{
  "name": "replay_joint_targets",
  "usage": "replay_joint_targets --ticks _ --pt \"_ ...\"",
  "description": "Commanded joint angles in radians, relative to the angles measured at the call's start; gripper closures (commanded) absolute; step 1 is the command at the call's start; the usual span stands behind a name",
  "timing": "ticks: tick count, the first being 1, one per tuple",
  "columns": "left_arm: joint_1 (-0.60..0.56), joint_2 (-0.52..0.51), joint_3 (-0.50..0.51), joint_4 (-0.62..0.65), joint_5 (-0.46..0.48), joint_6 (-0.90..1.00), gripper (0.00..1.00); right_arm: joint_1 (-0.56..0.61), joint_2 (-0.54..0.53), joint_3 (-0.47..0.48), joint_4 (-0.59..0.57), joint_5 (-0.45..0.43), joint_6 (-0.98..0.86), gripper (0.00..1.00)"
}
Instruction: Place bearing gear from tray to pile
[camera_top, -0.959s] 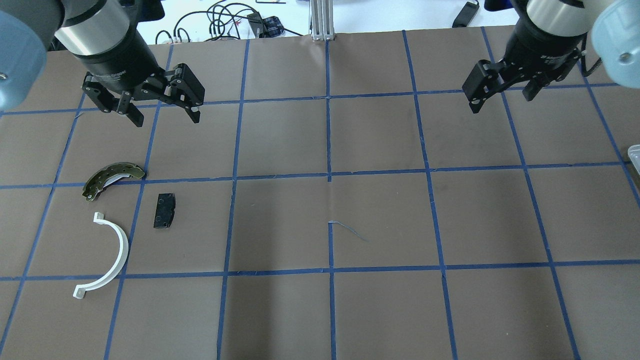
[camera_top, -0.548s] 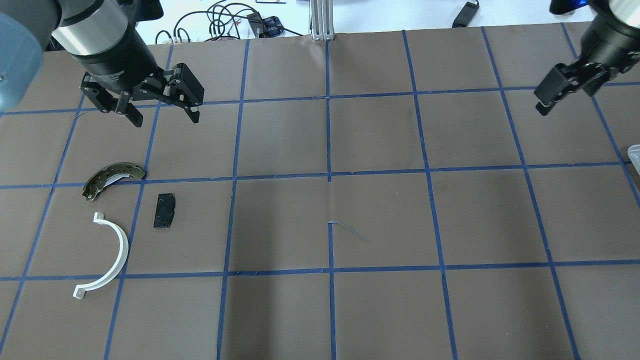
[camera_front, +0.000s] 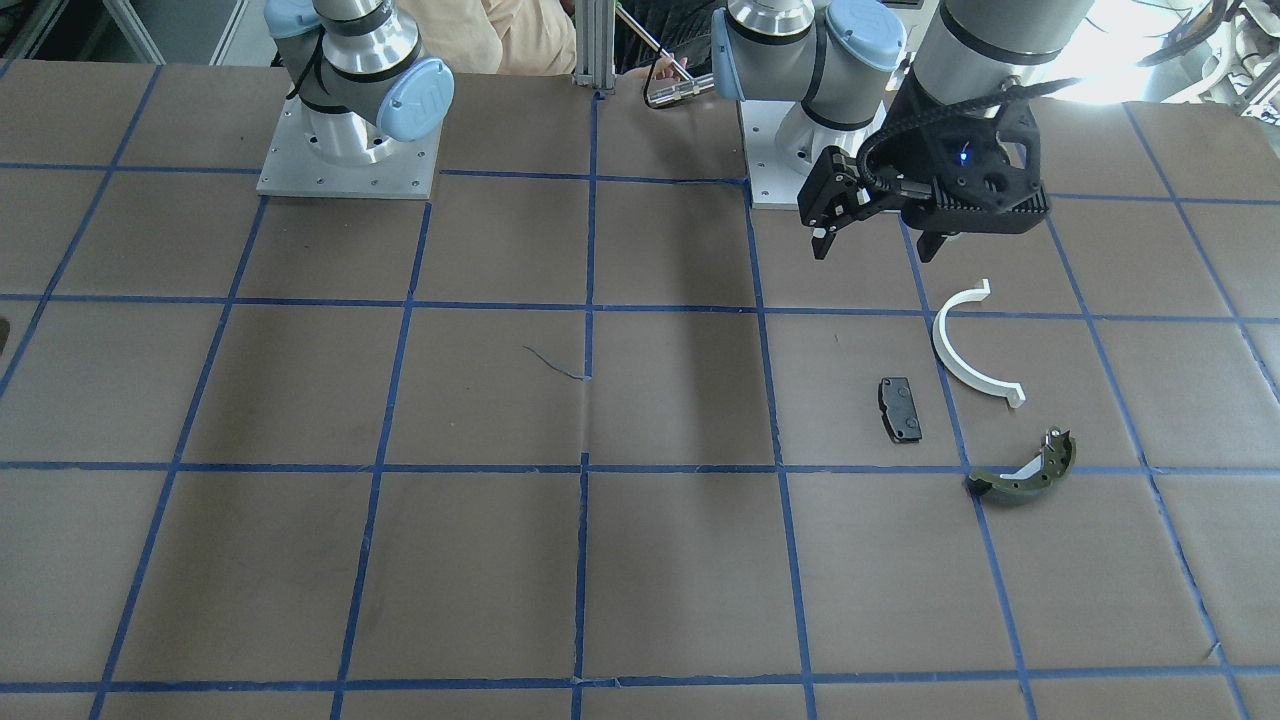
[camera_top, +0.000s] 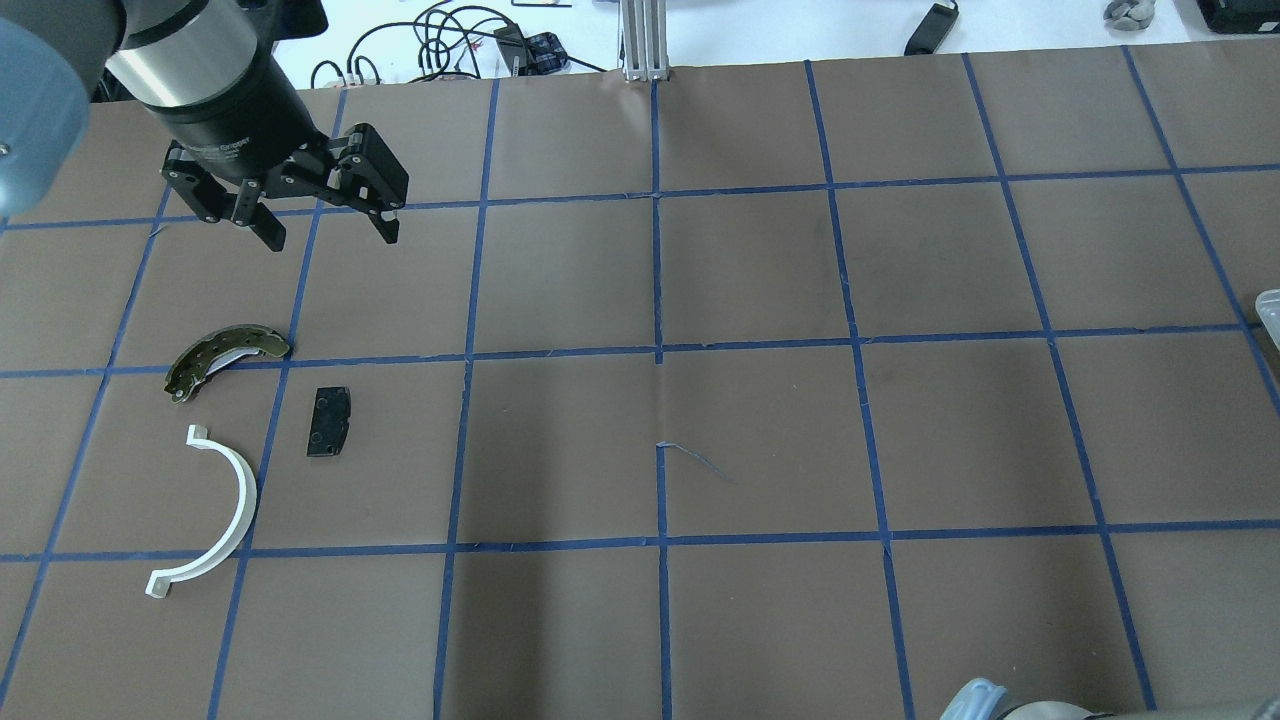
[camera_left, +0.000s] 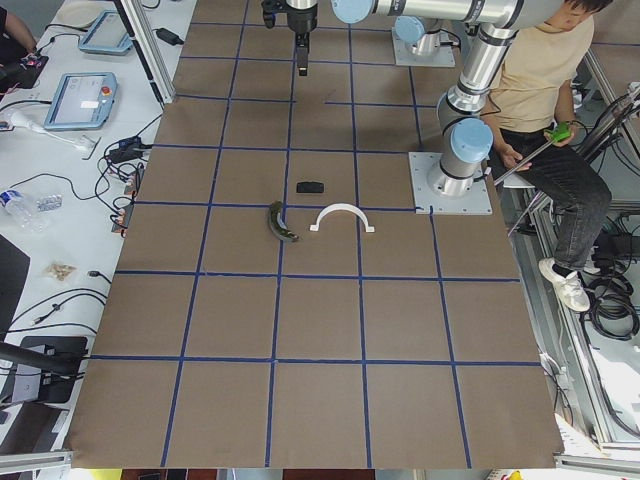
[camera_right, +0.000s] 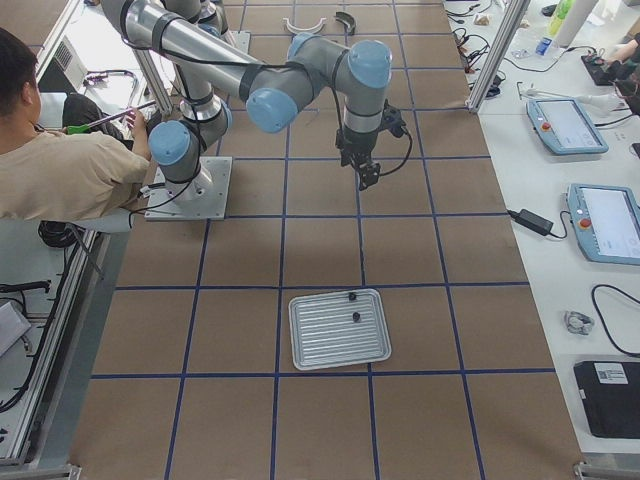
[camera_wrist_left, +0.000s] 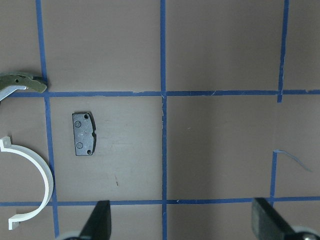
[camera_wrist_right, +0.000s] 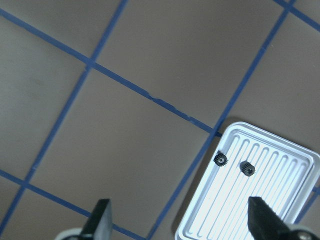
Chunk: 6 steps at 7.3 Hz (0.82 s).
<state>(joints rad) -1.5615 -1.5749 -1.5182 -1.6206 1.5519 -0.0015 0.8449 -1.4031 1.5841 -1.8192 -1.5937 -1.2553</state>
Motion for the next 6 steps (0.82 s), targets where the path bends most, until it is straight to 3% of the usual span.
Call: replay_joint_targets --ticks 1,3,6 --pt "0.0 -0.005 0.009 0.001 -0.001 0.0 0.0 -0.148 0.142 -0.007 -0.17 0.009 -0.134 0.0" --pt "0.0 -0.007 0.007 0.001 -0.001 0.0 0.0 -0.179 0.24 -0.012 -0.302 -0.002 -0.183 0.0" --pt "0.0 -0.014 0.016 0.002 -0.003 0.0 0.0 -0.178 0.406 -0.085 -0.327 0.007 -0.245 0.0"
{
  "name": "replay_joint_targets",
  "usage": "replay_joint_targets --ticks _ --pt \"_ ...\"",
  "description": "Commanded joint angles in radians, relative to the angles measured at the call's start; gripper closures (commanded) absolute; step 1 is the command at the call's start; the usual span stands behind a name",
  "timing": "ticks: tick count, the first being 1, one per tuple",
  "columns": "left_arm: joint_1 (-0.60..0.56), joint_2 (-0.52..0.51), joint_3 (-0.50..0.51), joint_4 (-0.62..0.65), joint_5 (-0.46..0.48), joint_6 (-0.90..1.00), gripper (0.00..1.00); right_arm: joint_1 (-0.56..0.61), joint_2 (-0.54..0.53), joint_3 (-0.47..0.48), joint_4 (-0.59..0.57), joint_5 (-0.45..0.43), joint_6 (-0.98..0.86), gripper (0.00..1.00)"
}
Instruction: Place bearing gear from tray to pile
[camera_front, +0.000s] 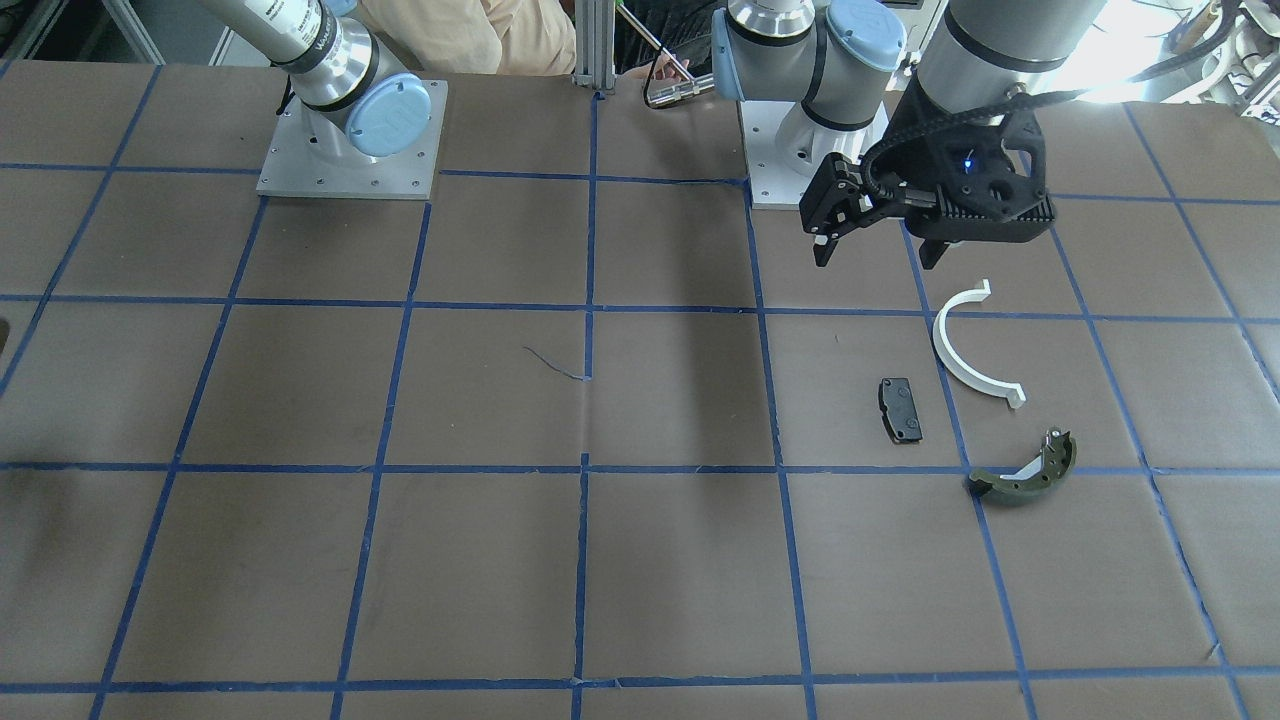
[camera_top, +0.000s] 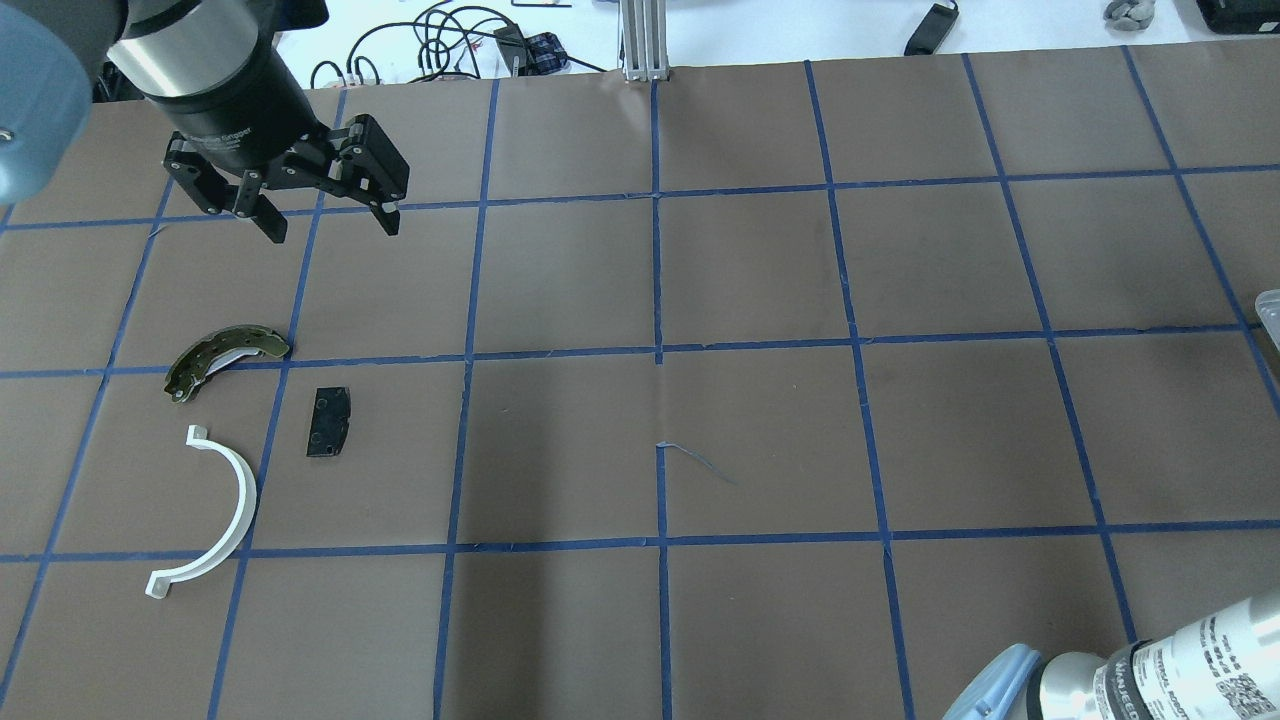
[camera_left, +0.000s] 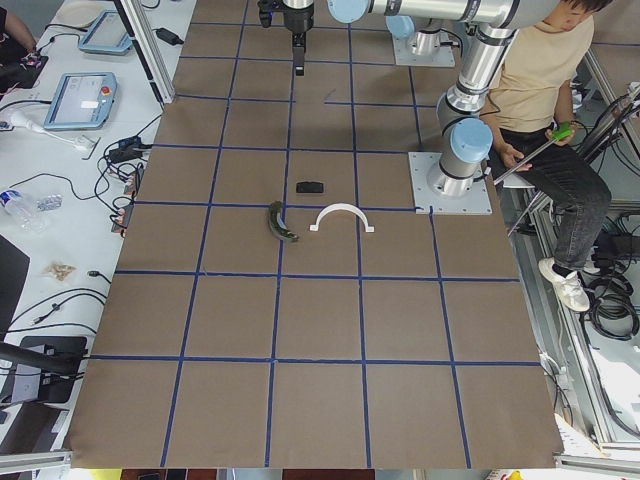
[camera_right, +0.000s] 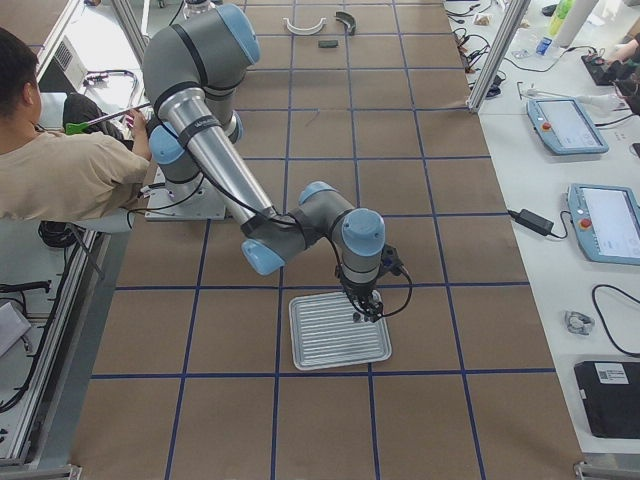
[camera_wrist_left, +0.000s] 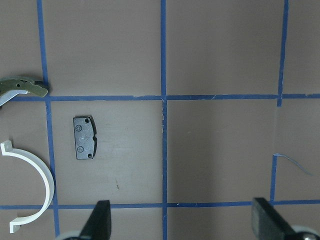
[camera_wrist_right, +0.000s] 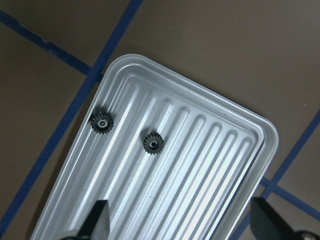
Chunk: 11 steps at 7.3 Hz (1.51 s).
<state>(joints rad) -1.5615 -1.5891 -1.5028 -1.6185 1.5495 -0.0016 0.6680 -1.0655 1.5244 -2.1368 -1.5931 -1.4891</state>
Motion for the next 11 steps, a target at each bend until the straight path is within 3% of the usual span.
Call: replay_joint_targets --ticks 1,5,11 --pt "0.0 -0.002 0.001 0.0 0.0 0.0 0.0 -0.001 0.097 -0.026 -0.011 0.016 0.007 0.0" --pt "0.0 -0.002 -0.004 0.017 0.001 -0.001 0.0 0.016 0.125 -0.007 -0.005 0.028 0.058 0.02" --pt "0.0 0.0 -0.008 0.017 0.0 -0.001 0.0 0.015 0.133 -0.006 -0.003 0.024 0.061 0.27"
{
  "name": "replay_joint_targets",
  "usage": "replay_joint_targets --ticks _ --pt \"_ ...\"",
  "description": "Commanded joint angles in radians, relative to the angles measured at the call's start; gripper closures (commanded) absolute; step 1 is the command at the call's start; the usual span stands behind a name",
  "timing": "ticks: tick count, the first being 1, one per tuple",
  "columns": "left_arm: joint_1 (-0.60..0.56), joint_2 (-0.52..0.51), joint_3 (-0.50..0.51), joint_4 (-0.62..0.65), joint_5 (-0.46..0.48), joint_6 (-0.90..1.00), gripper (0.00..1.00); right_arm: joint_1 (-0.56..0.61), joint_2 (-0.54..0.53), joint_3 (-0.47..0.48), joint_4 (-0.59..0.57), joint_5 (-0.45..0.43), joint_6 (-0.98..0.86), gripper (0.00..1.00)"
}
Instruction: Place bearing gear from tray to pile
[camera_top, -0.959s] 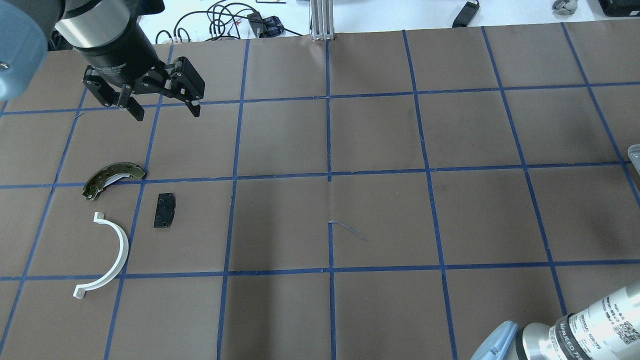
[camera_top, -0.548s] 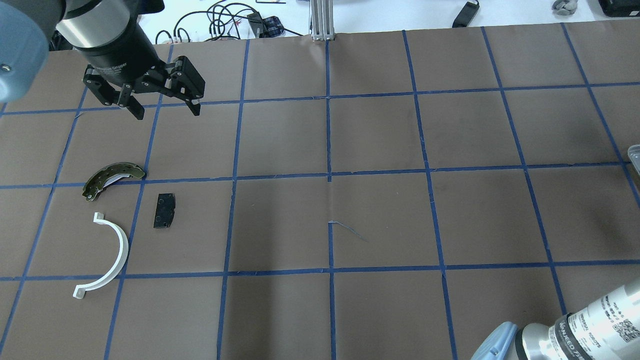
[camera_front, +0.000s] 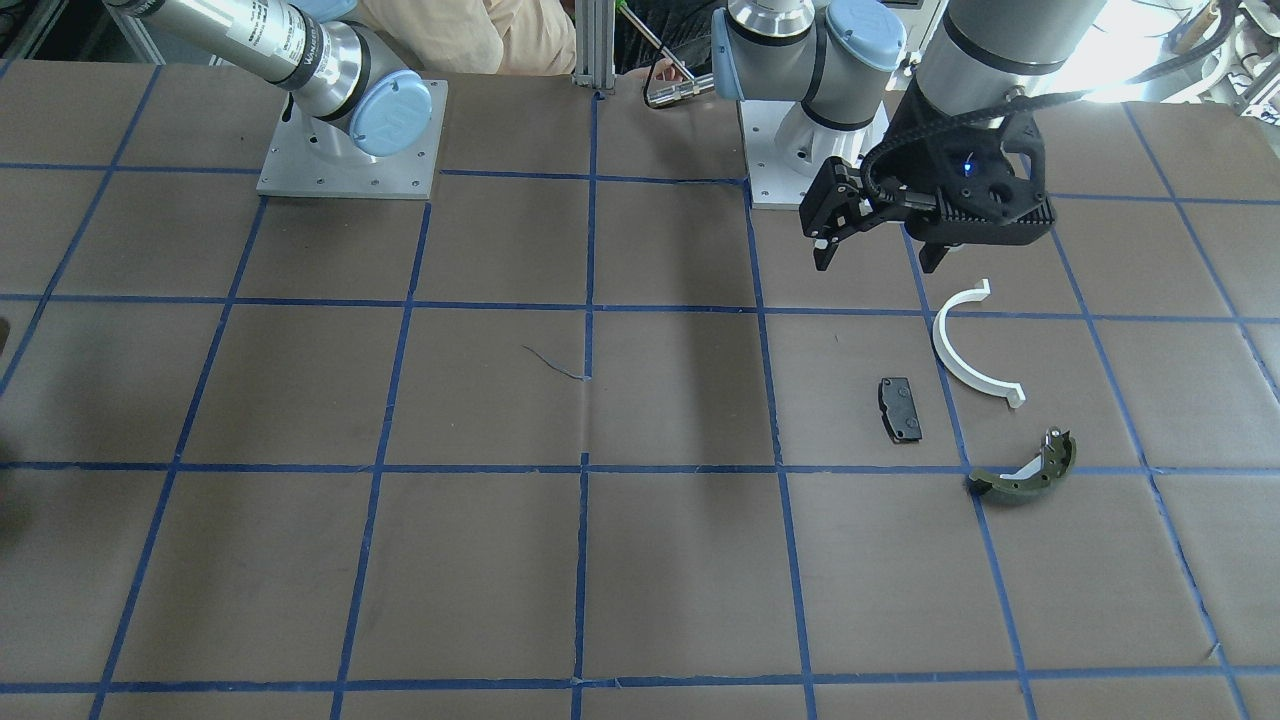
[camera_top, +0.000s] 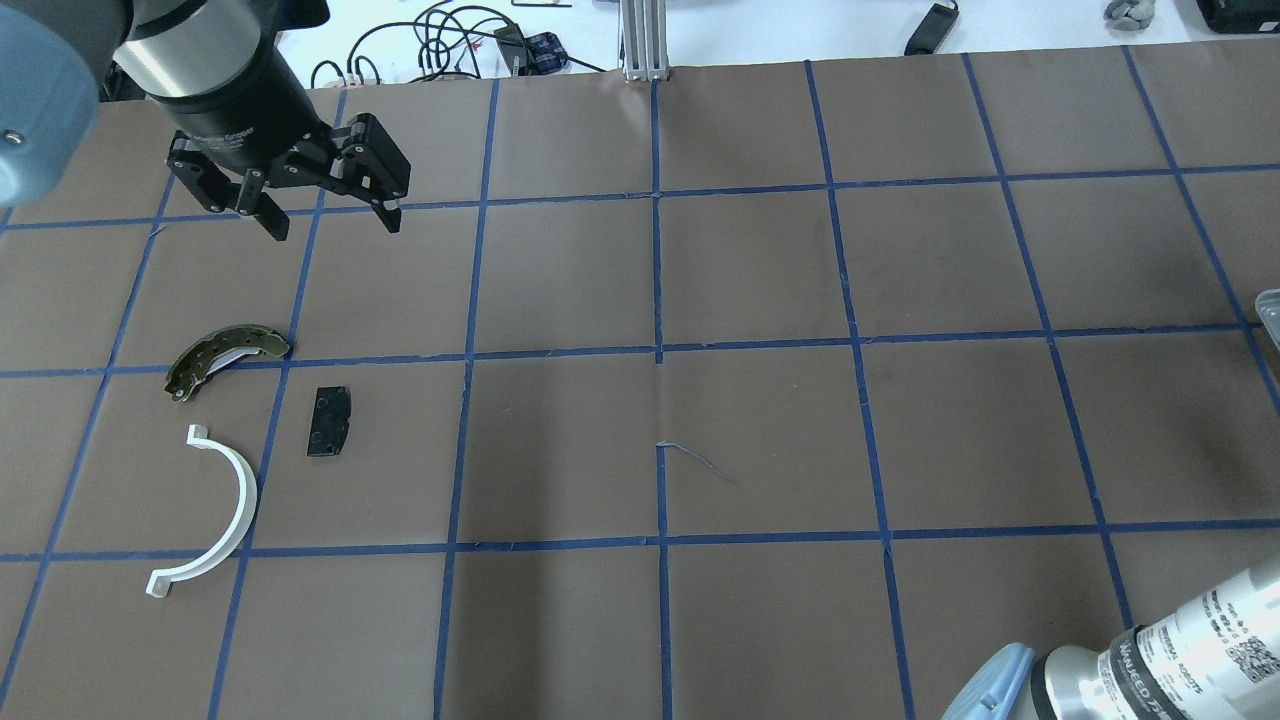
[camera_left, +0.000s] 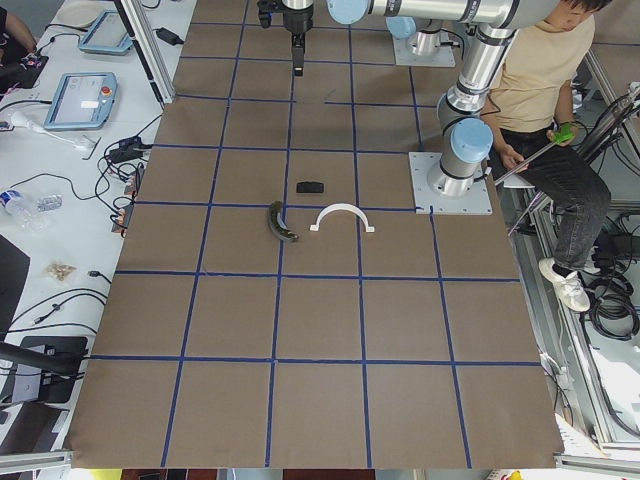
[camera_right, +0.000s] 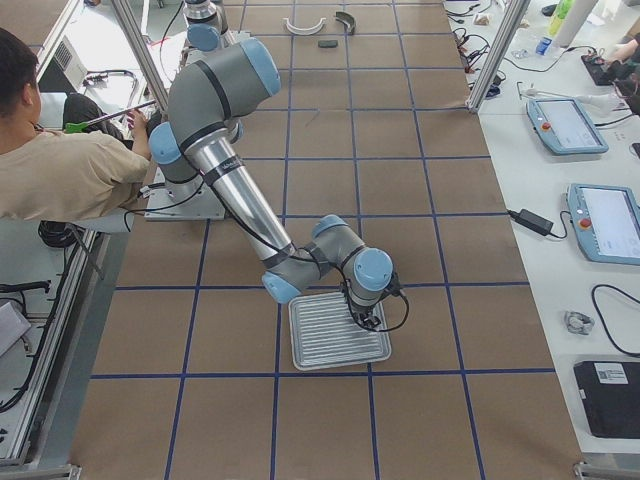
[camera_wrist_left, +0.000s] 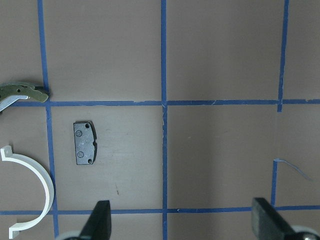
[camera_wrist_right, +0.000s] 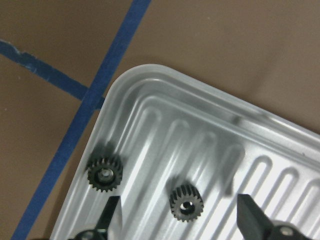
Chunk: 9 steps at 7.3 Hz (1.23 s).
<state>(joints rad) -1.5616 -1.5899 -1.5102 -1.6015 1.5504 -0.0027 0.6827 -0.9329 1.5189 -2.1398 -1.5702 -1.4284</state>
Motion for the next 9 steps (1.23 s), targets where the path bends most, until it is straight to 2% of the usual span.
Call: replay_joint_targets --ticks 1,5,9 --pt "0.0 0.001 -0.001 0.0 -0.001 0.0 0.0 0.0 0.0 0.001 -0.002 0.001 0.008 0.31" --pt "0.0 0.004 -0.005 0.0 -0.001 0.001 0.0 0.0 0.014 0.001 -0.009 -0.001 0.008 0.48" --pt "0.0 0.004 -0.007 0.0 0.0 0.001 0.0 0.0 0.013 -0.002 -0.008 -0.001 0.012 0.71"
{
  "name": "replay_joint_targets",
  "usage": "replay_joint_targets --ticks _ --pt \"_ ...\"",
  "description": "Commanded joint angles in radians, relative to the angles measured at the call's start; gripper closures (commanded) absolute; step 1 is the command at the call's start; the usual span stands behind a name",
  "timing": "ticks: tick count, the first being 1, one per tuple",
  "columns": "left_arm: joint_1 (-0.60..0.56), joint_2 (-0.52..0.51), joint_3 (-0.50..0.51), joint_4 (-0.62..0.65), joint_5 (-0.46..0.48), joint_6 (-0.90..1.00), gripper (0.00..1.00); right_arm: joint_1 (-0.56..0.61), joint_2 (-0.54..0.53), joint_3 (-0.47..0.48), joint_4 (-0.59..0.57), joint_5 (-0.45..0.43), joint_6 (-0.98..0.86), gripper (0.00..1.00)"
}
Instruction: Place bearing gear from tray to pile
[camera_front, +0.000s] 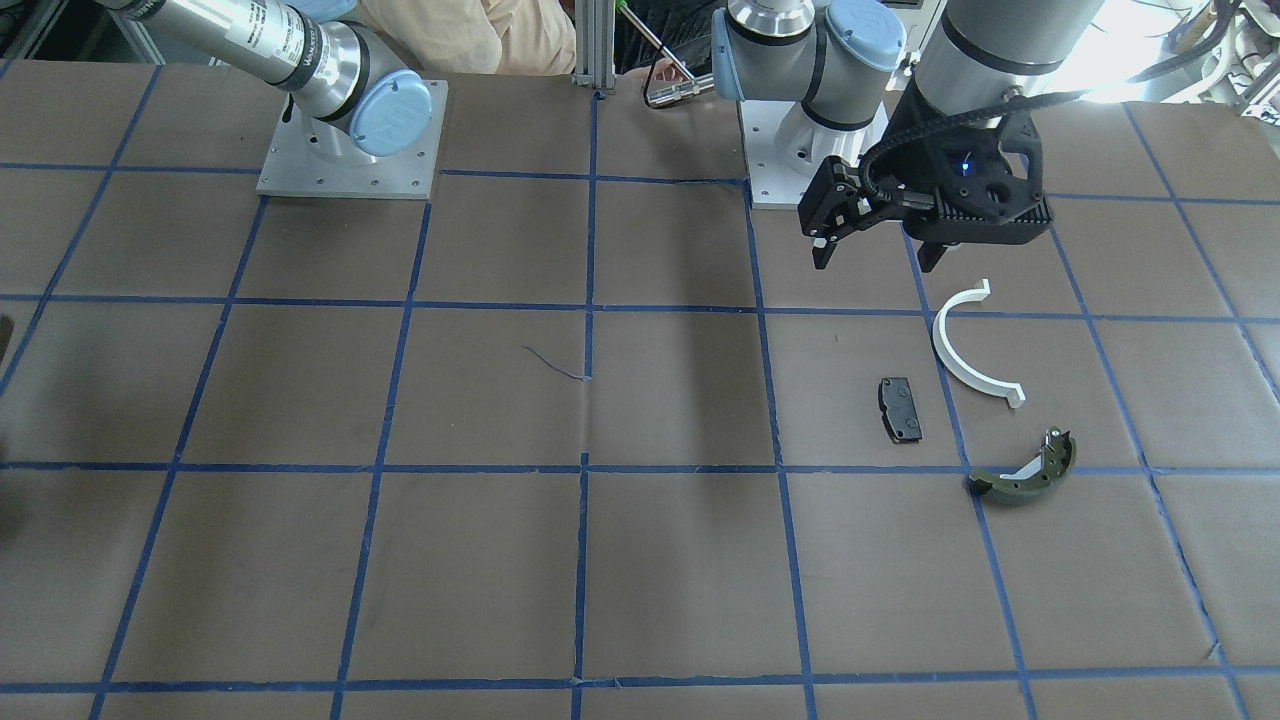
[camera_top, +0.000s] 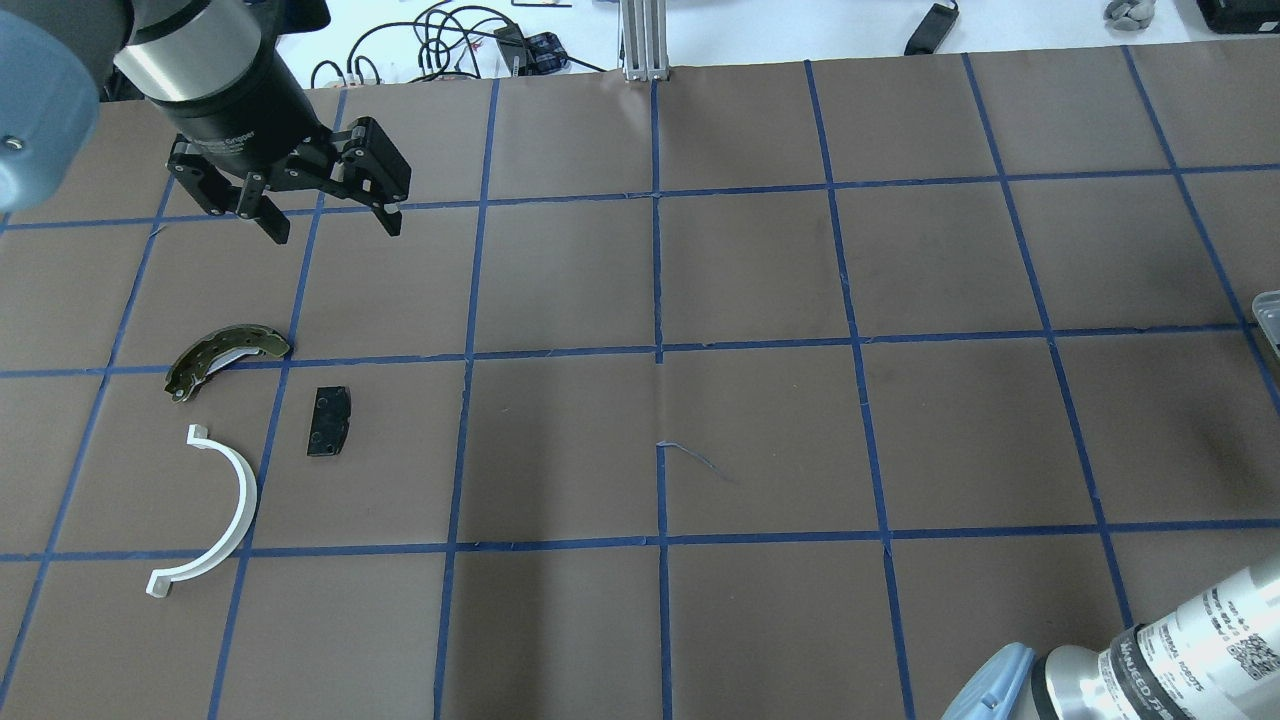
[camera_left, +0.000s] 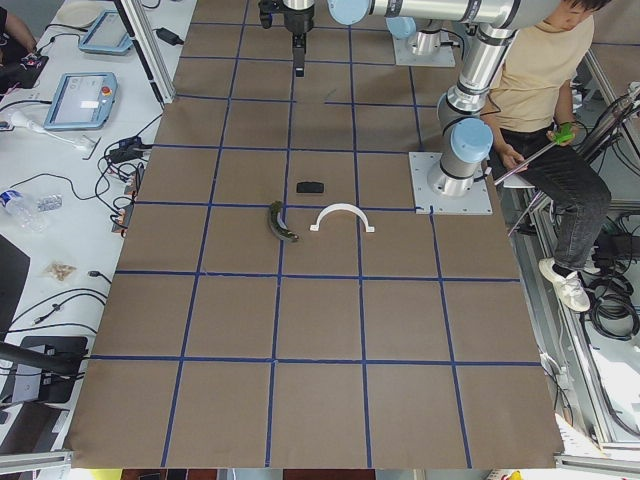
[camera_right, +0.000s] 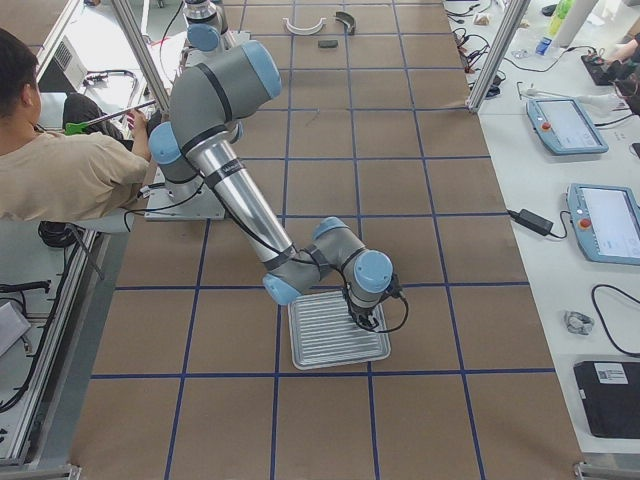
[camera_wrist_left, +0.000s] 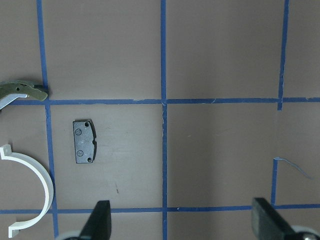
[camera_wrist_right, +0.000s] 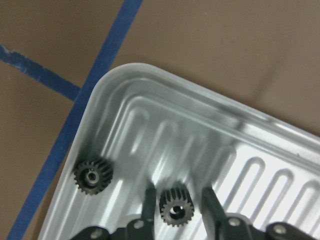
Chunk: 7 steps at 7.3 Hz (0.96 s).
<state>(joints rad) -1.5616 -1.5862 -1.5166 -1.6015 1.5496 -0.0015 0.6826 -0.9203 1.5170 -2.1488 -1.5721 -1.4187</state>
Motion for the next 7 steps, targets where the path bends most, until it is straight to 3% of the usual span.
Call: replay_joint_targets --ticks 1,4,7 --pt "0.0 0.0 -0.001 0.0 0.001 0.0 0.0 0.0 -0.002 0.0 0.003 0.001 0.012 0.74" --pt "0.0 0.0 0.001 0.0 0.001 0.0 0.0 0.0 -0.014 -0.009 -0.002 -0.005 0.053 0.8" --pt "0.0 0.0 0.001 0.0 0.0 0.0 0.0 0.069 -0.145 -0.002 0.026 -0.011 0.191 0.85"
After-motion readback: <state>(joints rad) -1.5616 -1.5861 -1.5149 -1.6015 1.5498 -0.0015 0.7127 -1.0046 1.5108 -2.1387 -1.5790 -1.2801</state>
